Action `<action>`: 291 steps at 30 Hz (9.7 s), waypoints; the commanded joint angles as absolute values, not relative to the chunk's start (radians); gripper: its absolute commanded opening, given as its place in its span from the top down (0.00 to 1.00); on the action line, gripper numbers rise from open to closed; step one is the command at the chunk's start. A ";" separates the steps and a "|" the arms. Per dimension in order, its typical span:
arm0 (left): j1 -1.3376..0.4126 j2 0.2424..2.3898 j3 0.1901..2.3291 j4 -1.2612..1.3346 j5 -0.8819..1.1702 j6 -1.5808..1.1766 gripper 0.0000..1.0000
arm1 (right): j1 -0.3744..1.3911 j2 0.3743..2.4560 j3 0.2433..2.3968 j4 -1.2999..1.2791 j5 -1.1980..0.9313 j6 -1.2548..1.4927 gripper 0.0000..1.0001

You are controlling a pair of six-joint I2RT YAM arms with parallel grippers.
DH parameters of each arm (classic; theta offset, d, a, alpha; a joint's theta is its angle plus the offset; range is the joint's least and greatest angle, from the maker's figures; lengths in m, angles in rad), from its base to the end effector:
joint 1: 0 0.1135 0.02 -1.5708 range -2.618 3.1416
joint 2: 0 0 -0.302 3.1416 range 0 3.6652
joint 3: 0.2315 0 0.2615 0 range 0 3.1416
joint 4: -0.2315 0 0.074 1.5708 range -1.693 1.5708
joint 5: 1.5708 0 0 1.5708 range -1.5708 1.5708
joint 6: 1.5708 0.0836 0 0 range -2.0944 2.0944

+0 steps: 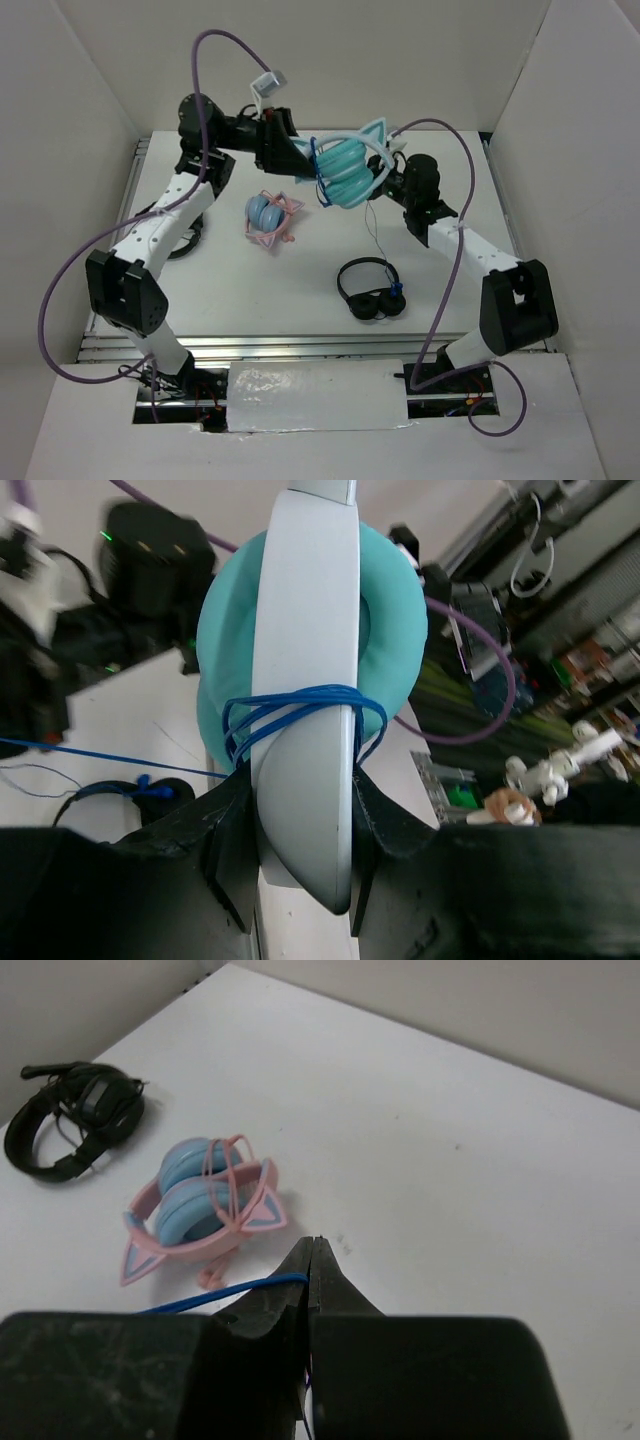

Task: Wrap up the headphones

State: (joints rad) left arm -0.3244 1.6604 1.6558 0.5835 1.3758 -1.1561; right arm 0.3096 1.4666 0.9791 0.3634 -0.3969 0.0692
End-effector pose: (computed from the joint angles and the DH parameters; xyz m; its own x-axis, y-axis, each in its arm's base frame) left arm 0.3315 -0.1980 0.5225 -0.5600 0.0012 -0.8285 0.8131 -0.1911 -0.5499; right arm 0.3630 0.1501 0.3289 -0.1623 0.0150 -0.9866 -0.6366 0.7623 0.1164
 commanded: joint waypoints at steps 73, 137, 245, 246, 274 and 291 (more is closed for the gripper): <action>-0.229 2.287 2.080 1.744 1.600 -2.290 1.00 | 0.940 1.508 1.869 0.447 0.739 -0.995 0.94; -0.259 1.752 2.117 -0.721 0.176 -0.258 1.00 | 1.457 1.384 1.970 0.526 0.692 -1.468 1.00; -0.254 1.649 2.129 -0.225 1.239 -0.703 1.00 | 0.201 1.844 1.222 0.744 -0.831 0.278 1.00; -0.285 1.657 2.135 -0.280 1.241 -0.672 1.00 | 0.165 1.854 1.267 0.612 -0.851 0.250 1.00; -0.601 1.818 2.158 -0.818 0.342 -0.043 1.00 | 0.400 1.640 2.089 -0.308 -0.278 -0.511 1.00; -0.305 1.865 2.143 -0.707 0.517 -0.224 1.00 | 0.661 1.459 1.832 -0.423 0.232 -0.344 1.00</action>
